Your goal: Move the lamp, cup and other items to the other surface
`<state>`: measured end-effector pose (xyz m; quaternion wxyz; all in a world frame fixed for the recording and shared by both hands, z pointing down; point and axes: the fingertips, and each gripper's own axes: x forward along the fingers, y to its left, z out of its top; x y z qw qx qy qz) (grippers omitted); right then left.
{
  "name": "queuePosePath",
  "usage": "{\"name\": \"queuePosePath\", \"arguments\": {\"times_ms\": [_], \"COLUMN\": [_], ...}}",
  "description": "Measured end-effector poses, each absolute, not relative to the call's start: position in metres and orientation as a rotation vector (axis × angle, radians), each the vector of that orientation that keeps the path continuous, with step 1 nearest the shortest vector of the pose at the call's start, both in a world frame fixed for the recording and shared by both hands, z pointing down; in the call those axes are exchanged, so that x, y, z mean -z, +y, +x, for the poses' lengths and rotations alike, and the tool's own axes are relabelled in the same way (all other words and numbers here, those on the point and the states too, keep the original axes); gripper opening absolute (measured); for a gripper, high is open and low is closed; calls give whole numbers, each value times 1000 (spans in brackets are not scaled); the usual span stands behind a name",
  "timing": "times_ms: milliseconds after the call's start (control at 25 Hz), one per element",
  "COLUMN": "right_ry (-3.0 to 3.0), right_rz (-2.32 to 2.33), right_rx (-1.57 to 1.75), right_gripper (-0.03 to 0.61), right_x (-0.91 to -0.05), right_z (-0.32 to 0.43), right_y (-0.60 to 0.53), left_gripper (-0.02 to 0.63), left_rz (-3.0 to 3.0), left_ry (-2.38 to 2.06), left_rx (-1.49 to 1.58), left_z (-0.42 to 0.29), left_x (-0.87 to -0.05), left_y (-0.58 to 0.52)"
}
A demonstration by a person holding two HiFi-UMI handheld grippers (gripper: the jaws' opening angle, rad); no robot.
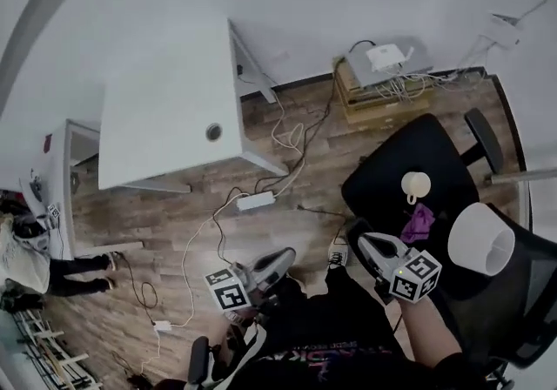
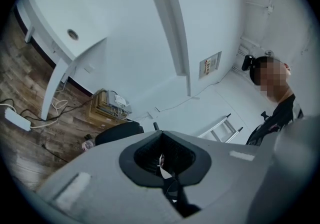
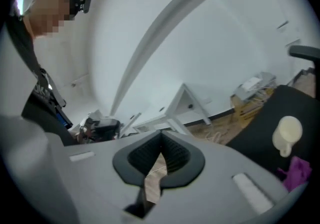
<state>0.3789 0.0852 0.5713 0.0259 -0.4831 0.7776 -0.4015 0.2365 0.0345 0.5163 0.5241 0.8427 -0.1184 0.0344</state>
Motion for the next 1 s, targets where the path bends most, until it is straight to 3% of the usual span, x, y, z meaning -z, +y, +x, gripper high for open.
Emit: {"name": "queuePosePath", "arguments": {"times_ms": [400,1000], "right_ry": [2832,3012], "right_rz": [-670,-596], "right_rx": [1276,1170], "right_gripper": [0,2], "right_x": [-519,-490], "right_z": [178,-13], "right_y": [69,150], "left_gripper": [-5,-5], "left_rz": [1992,2005], "left_ry": [-651,-620], "left_rx": [74,202], "left_z": [105,-51], "left_x": [-508,-511], "left_y": [57,142]}}
